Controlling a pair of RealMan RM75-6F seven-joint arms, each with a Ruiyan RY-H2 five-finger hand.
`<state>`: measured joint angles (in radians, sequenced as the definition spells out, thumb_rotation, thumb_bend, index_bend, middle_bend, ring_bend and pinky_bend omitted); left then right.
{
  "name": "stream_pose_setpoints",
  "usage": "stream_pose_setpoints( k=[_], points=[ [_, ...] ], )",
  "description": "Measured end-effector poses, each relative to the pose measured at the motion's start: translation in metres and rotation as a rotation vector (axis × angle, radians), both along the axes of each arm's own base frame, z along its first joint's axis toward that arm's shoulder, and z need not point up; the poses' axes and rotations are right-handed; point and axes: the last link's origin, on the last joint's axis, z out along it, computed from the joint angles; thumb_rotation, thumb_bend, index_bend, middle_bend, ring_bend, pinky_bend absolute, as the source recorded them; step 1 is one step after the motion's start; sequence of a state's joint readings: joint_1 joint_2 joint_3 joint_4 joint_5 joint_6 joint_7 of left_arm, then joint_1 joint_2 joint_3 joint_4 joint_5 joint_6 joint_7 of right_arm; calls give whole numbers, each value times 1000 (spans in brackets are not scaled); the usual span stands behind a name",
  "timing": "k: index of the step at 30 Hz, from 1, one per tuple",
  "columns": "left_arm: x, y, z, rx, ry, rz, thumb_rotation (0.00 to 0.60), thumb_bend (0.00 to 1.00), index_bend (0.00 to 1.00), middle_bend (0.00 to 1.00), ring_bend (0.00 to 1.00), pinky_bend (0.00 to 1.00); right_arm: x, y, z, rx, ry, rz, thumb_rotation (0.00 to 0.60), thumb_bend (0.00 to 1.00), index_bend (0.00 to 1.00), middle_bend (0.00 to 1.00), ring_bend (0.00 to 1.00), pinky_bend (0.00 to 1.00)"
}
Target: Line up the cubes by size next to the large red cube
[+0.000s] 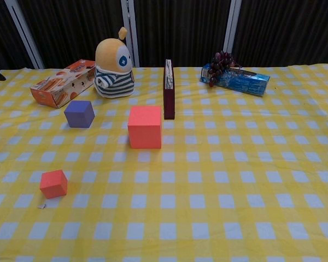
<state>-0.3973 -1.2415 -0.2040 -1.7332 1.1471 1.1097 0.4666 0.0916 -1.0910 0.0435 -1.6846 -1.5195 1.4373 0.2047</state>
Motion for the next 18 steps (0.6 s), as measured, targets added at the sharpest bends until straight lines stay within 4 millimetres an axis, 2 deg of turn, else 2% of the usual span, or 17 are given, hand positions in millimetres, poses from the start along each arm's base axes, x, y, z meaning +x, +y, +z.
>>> stream_pose_setpoints(
  k=[4, 10, 18],
  points=[
    [20, 39, -15, -22, 39, 1, 600, 202, 175, 0, 0, 76, -1, -1, 1, 2, -13, -6, 600, 365, 0, 0, 0, 11],
    [41, 83, -42, -47, 105, 9, 600, 244, 228, 0, 0, 77, -1, -1, 2, 5, -31, -15, 600, 365, 0, 0, 0, 11],
    [52, 116, -69, -63, 145, 40, 600, 244, 229, 0, 0, 77, -2, -3, 2, 9, -47, -25, 600, 365, 0, 0, 0, 11]
  ],
)
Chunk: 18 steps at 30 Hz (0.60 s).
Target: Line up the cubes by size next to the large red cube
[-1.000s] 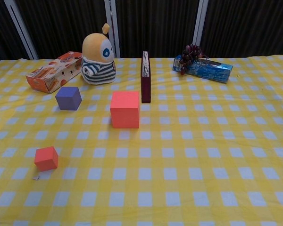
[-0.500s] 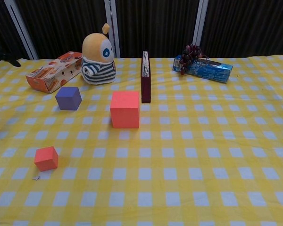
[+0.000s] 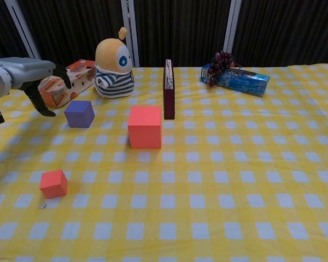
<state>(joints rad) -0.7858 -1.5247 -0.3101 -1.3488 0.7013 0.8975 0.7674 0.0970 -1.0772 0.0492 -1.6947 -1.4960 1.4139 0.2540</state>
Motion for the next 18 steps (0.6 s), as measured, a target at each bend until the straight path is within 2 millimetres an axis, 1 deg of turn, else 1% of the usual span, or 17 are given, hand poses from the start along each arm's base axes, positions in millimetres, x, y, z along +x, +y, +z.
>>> stream_pose_setpoints(
  k=[4, 7, 11, 18],
  points=[
    [2, 10, -8, 0, 11, 12, 600, 249, 234, 0, 0, 77, 0, -1, 0, 4, -6, -4, 600, 365, 0, 0, 0, 11],
    [1, 14, -11, -4, 12, 24, 600, 285, 247, 0, 0, 77, 0, -1, 0, 4, -9, -3, 600, 364, 0, 0, 0, 11],
    [1, 17, -18, -25, 1, 34, 600, 320, 266, 0, 0, 77, 1, -1, -1, 5, -12, 0, 600, 365, 0, 0, 0, 11],
    [1, 18, -28, -50, 3, 32, 600, 321, 257, 0, 0, 77, 2, -1, 0, -3, -13, 6, 600, 365, 0, 0, 0, 11]
  ],
)
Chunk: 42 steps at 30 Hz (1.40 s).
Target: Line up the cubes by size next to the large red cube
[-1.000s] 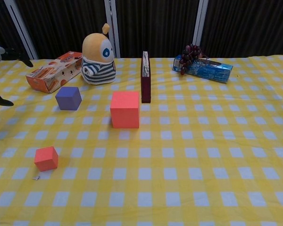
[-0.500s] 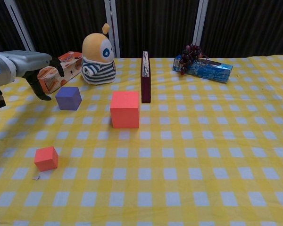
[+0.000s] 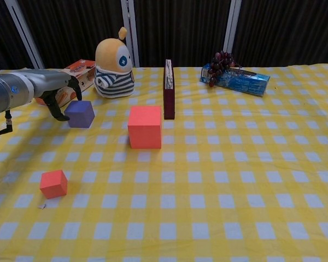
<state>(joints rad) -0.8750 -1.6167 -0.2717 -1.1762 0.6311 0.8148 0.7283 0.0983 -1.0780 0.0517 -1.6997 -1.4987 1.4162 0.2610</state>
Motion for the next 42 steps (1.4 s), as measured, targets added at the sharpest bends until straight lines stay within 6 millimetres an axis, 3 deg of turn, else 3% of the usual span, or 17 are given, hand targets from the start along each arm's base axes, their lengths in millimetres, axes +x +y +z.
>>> stream_pose_setpoints(
  k=[9, 20, 32, 42],
  points=[
    [5, 3, -15, -21, -4, 0, 600, 372, 458, 0, 0, 77, -1, 0, 1, -10, -5, -1, 600, 365, 0, 0, 0, 11],
    [19, -8, -14, -34, -78, -18, 600, 374, 455, 0, 0, 77, -1, 1, 2, -15, -4, 2, 600, 365, 0, 0, 0, 11],
    [49, -42, -13, -63, -106, -16, 600, 374, 460, 0, 0, 77, 0, 1, 3, -20, -2, 7, 600, 365, 0, 0, 0, 11],
    [60, -52, -27, -54, -79, -8, 600, 374, 463, 0, 0, 77, 0, 2, 3, -20, -5, 11, 600, 365, 0, 0, 0, 11]
  ],
)
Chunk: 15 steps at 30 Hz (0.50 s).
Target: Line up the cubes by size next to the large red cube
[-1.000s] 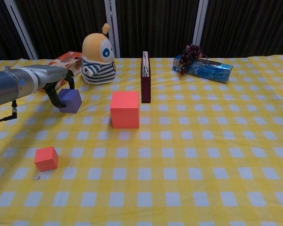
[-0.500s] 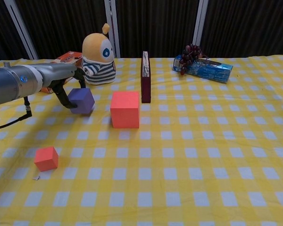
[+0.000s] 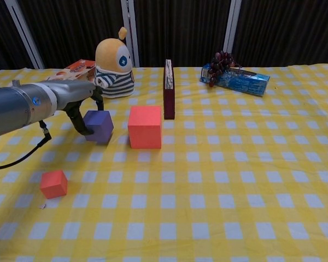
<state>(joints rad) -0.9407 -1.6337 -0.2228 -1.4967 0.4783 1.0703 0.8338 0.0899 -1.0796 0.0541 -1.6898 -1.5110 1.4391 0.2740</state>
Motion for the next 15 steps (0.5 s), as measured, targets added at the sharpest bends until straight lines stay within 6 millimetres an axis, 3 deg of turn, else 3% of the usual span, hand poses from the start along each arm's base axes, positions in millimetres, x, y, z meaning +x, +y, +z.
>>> stream_pose_setpoints(
  k=[15],
  points=[
    [10, 5, -17, 22, -38, 41, 600, 374, 469, 0, 0, 77, 0, 0, 0, 2, -2, 2, 600, 365, 0, 0, 0, 11]
  ],
)
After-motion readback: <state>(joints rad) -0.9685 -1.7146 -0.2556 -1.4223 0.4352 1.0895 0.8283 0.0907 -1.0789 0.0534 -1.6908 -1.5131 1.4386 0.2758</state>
